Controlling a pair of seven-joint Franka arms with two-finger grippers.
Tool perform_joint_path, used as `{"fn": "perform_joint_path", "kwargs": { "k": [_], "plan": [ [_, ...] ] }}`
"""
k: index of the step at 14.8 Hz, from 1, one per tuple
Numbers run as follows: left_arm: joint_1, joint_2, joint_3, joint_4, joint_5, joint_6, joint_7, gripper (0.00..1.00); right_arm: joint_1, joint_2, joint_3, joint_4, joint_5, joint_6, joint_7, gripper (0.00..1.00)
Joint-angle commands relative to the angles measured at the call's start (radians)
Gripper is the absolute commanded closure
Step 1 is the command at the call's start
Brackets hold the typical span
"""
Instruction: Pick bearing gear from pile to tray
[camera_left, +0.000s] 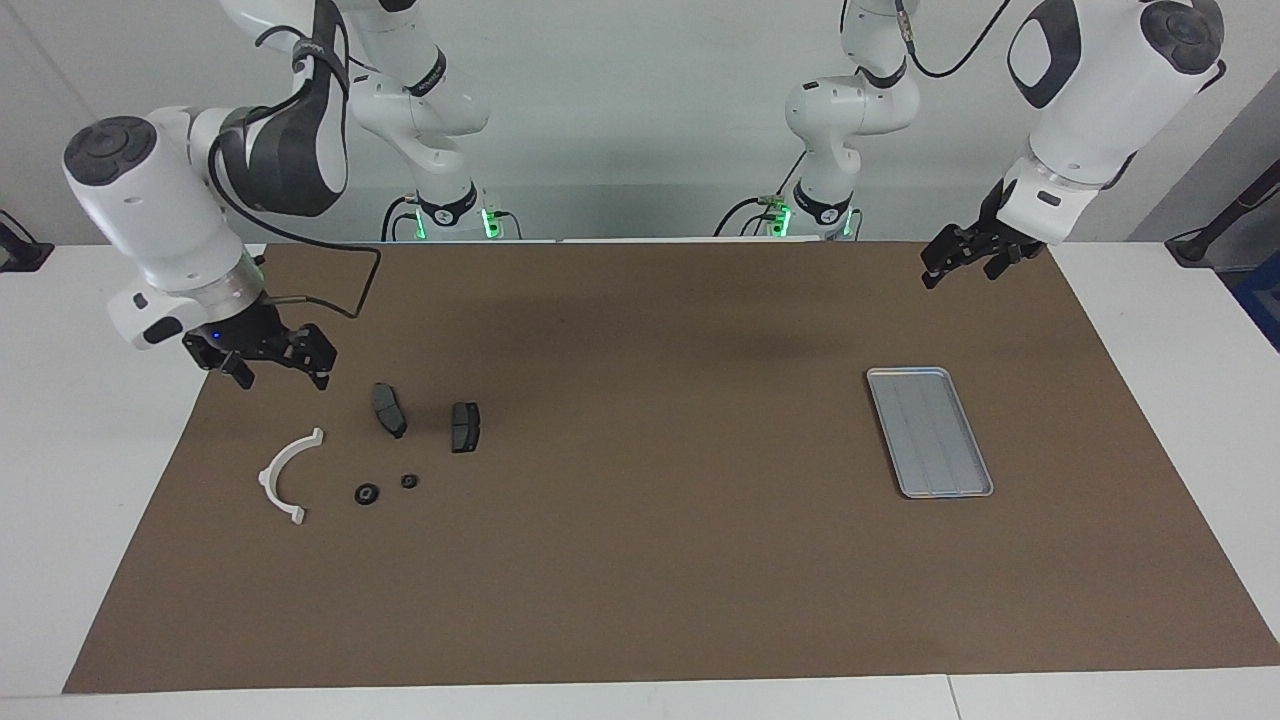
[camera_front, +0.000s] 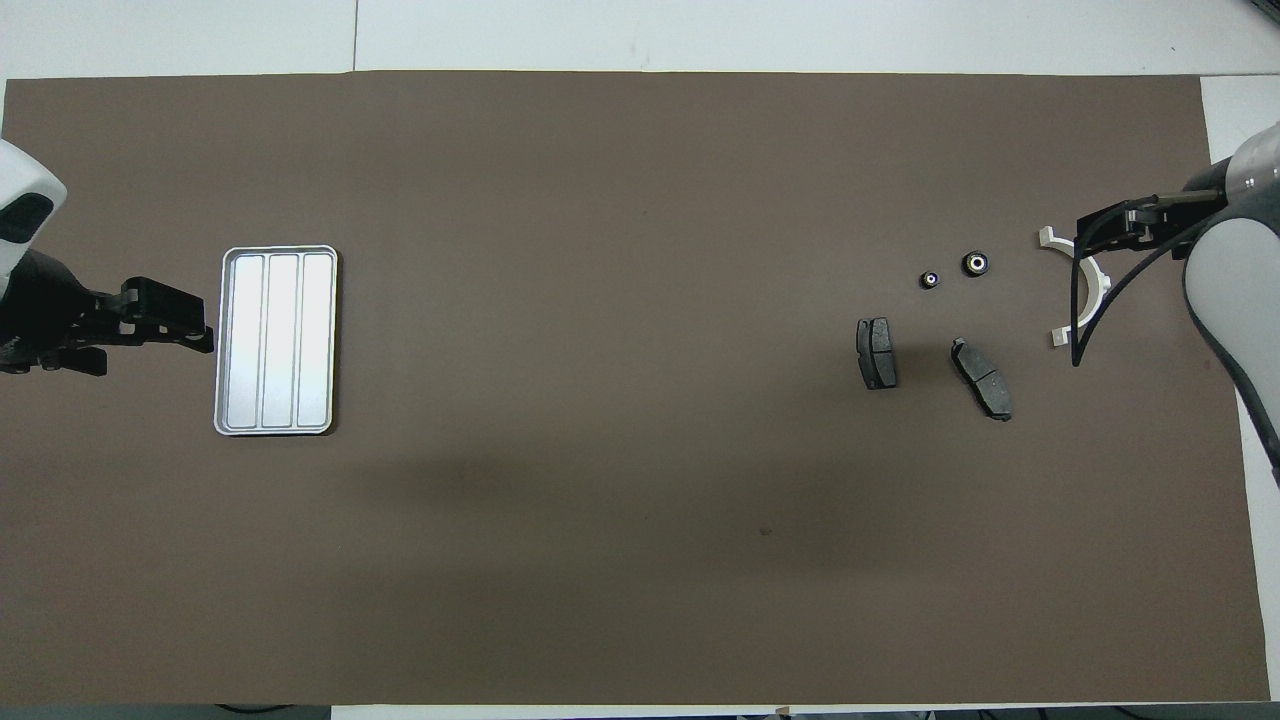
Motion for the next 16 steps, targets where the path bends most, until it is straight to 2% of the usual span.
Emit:
{"fn": "perform_joint_path", "kwargs": {
  "k": [1, 7, 16],
  "plan": [
    [-0.003, -0.024, 0.001, -0.023, 0.013, 0.007, 0.002, 0.00, -0.013, 0.070, 0.009, 0.008, -0.008, 0.074, -0.026, 0.00],
    [-0.003, -0.024, 0.001, -0.023, 0.013, 0.007, 0.002, 0.00, -0.004, 0.193, 0.011, 0.008, -0.006, 0.215, -0.026, 0.01],
    [-0.003, -0.026, 0.001, -0.023, 0.013, 0.007, 0.002, 0.00, 0.007, 0.300, 0.023, 0.011, 0.004, 0.328, -0.024, 0.03]
  ]
}}
